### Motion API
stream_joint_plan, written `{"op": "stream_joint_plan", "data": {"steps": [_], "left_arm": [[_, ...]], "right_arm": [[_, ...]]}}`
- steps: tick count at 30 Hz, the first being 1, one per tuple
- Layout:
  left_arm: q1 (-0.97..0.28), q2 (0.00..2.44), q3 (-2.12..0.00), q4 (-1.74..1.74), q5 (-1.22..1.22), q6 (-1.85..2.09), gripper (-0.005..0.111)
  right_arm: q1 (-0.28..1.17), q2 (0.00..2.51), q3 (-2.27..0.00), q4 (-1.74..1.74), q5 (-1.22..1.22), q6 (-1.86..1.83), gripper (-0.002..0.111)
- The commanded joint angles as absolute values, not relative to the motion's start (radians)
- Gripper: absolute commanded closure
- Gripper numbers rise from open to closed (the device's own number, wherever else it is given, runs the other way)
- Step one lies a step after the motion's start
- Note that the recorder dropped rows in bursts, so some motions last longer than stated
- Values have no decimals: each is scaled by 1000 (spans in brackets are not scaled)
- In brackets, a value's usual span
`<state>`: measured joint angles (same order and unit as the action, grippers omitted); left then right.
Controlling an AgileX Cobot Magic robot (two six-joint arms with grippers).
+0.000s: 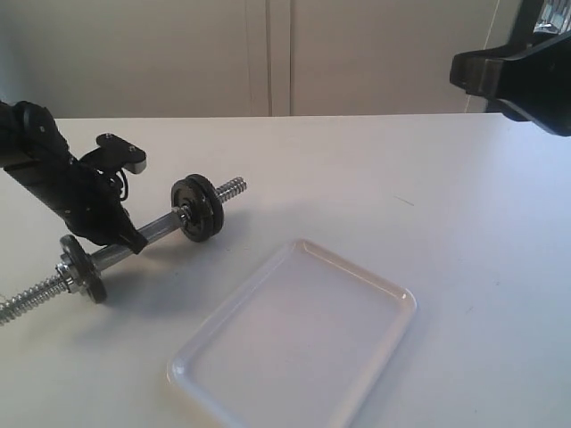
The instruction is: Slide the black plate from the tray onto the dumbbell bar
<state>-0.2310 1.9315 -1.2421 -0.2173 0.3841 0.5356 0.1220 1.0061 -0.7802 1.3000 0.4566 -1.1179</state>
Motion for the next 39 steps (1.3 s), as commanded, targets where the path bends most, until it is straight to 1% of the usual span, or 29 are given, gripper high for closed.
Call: {"op": "stream_joint_plan", "data": {"steps": [1, 26, 35, 39], "left_arm": [[-233, 1932, -1235, -231, 414, 538, 107], [-233, 1924, -1247, -231, 353, 520, 107], [-233, 1876, -1248, -231, 350, 515, 107], [-233, 1808, -1248, -229, 367, 485, 107]], "right_arm": [[121, 1000, -777, 1307, 466, -1112, 108], [121, 1000, -777, 1307, 468, -1112, 108], [121, 1000, -777, 1307, 468, -1112, 108], [121, 1000, -777, 1307, 452, -1119, 108]]}}
